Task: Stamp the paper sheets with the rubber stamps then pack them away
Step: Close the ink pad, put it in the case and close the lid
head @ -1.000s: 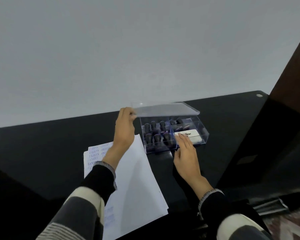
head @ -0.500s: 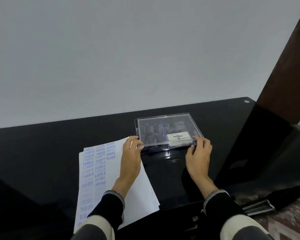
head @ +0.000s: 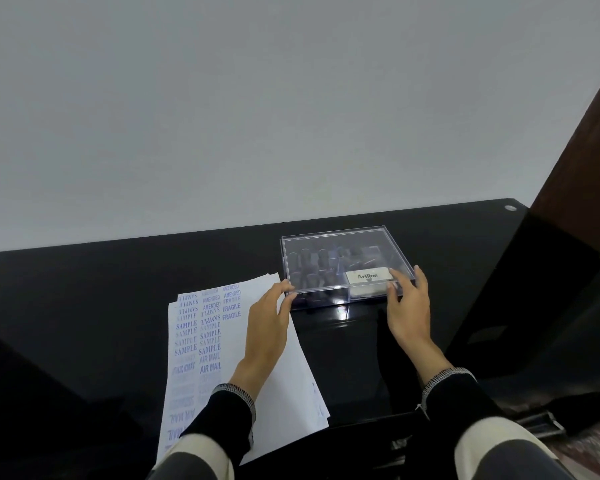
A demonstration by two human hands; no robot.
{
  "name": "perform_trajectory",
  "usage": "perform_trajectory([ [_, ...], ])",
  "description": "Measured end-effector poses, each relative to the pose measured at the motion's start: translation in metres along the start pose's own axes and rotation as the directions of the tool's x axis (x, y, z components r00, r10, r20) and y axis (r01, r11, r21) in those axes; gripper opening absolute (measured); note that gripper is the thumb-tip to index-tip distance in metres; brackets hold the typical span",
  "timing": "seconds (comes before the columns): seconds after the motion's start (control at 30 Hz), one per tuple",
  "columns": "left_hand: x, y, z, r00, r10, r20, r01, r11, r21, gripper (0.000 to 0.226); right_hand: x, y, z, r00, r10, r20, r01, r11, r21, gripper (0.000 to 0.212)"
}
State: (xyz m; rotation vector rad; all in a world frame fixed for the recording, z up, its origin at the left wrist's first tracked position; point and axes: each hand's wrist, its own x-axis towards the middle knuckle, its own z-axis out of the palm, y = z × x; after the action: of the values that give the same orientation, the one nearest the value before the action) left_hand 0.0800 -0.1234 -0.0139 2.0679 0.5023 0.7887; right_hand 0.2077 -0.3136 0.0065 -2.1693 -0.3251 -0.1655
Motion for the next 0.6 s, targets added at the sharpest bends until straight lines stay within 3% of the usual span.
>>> perform_trajectory([
  [0.6, 0.0063, -0.0088, 0.0, 0.998, 0.034, -0.047, -0.033, 0.999, 0.015, 0.014, 0.0053, 0.0011, 0.0048, 0.999, -0.01, -0.033, 0.011, 1.0, 0.019, 0.032],
])
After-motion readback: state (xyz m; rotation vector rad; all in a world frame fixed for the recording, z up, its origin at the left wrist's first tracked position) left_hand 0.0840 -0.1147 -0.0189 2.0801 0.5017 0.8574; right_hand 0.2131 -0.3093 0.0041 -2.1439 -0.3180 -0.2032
